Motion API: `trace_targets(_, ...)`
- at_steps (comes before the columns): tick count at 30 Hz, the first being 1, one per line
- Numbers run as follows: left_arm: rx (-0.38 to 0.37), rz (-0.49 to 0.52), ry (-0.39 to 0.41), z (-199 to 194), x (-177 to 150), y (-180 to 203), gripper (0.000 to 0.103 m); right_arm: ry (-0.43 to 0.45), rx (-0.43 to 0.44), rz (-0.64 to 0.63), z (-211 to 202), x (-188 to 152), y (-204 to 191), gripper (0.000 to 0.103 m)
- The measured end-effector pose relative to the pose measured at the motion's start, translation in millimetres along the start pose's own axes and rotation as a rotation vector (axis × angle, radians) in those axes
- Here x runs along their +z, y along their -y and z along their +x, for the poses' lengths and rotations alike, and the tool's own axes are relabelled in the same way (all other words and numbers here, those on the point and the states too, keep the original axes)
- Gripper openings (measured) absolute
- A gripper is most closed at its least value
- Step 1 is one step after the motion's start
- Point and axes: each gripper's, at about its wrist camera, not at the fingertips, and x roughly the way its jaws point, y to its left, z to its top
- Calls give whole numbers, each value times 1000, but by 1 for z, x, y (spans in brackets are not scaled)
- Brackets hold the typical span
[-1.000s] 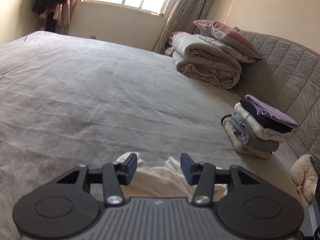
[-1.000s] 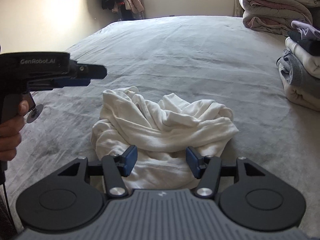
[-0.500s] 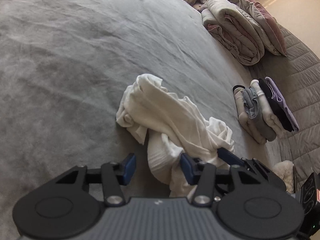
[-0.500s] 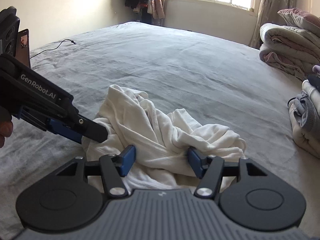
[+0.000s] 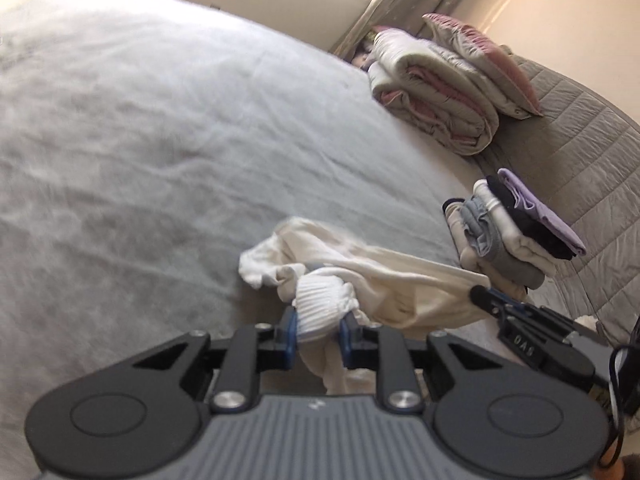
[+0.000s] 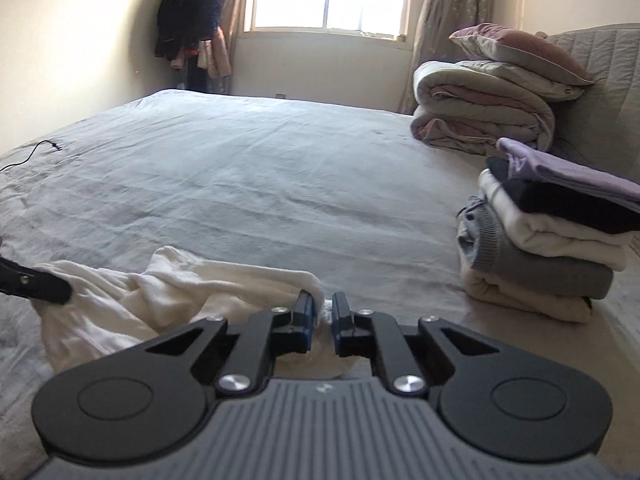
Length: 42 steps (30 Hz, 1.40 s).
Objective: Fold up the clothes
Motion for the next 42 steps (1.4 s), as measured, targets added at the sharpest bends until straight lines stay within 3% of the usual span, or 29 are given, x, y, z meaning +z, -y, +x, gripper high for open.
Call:
trace_targets(7,56,45,65,-29,4,-16,21,-15,-74,59,-11,0,27,8)
trace_targets(12,7,113,58,-45,-2,-22,21,-51,-64,69,-15,-3,33,8)
trace_targets(22,-169,273,-135,-42,-52,-20,21,-185,-35,37,-11,-20,34,8)
trace_targets(28,-178,335,-274,-23,-79,-18,22,-254,-3,12,-2,-31,27,10)
trace_targets(30,-188,349,-289,-23,-80,-18,23,-263,12,3,-1,-32,23,16)
trace_targets(33,-237,347,-282,-32,-72,-19,30,-247,39,-15,-3,-30,16,26)
trace_targets(34,-250,343,-269,-36,-69,-20,37,-236,45,-18,-5,-30,14,40)
trace_targets(35,-257,338,-248,-40,-65,-21,43,-225,52,-21,-6,-29,12,46)
trace_targets(37,-262,318,-202,-46,-57,-24,48,-210,74,-25,-7,-27,8,46)
trace_targets(42,-234,223,-139,-38,-42,-28,49,-190,164,-5,-5,-21,-3,46)
